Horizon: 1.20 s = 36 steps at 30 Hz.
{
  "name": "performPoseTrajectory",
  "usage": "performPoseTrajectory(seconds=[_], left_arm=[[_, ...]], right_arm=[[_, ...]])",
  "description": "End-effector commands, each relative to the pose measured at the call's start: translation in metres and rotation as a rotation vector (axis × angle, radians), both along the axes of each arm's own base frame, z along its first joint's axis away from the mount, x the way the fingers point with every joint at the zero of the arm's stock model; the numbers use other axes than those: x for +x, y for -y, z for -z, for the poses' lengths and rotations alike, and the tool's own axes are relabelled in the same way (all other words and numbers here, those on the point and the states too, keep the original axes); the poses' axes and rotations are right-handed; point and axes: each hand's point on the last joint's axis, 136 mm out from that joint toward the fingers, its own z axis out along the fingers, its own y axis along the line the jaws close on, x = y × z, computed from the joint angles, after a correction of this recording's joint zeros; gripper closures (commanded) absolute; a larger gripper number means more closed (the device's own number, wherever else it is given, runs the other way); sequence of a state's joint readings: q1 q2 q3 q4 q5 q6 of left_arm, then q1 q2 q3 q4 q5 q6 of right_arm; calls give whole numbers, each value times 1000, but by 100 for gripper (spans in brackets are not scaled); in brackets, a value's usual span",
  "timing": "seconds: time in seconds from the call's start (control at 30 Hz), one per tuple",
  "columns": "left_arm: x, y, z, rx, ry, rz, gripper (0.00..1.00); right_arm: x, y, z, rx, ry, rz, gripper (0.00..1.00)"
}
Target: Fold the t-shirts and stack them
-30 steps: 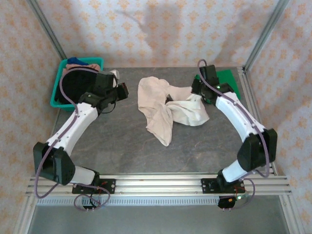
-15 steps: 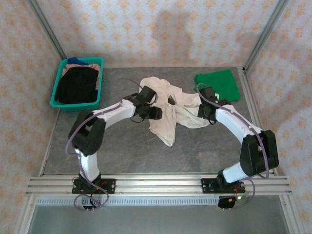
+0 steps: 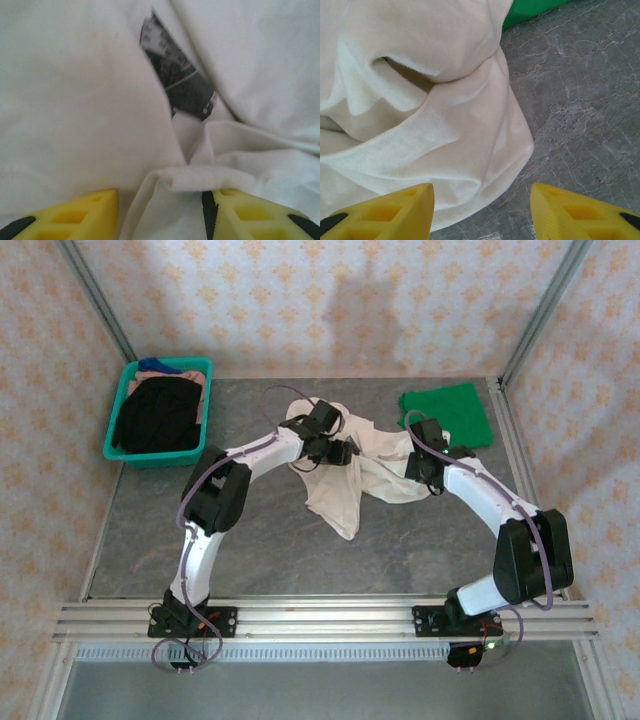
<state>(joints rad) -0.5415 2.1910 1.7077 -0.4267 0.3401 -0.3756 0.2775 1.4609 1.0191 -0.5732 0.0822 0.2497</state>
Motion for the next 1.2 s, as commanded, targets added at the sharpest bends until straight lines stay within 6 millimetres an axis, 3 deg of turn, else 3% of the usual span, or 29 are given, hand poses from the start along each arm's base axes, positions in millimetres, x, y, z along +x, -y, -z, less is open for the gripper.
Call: performPoseTrajectory(seconds=[0.0,0.17,0.2,0.3,0.37,0.53,0.8,0.87,1.0,1.17], left_arm=[[-5,-9,-17,28,9,-23,54],[-56,-70,-41,52,56,-214,47],[-64,-75,-39,44,52,-228,47],[-90,-71,-19,-25,-43,-239,62],[-100,-68,-4,-43,-75,-244,63],[-105,-59,19,-76,-133,-238,59],[-111,-59,36,-70,-177,-246,59],[-115,-63,42,-64,-193,-257,64],[-119,-59,40,-99,-196,-256,84],[-122,-65,38,-70,-195,-260,95]], right_arm=[[-3,5,-4,-4,16,7,47],[-8,10,-4,-11,19,11,47],[-7,9,-4,-10,20,11,48],[-5,8,-5,-6,19,7,48],[-3,9,-6,-12,18,7,48],[-2,9,-9,-15,23,4,49],[-4,12,-7,-24,22,14,49],[-4,12,-6,-25,19,16,49],[-4,13,-3,-27,12,19,49],[-4,11,0,-13,8,16,49]])
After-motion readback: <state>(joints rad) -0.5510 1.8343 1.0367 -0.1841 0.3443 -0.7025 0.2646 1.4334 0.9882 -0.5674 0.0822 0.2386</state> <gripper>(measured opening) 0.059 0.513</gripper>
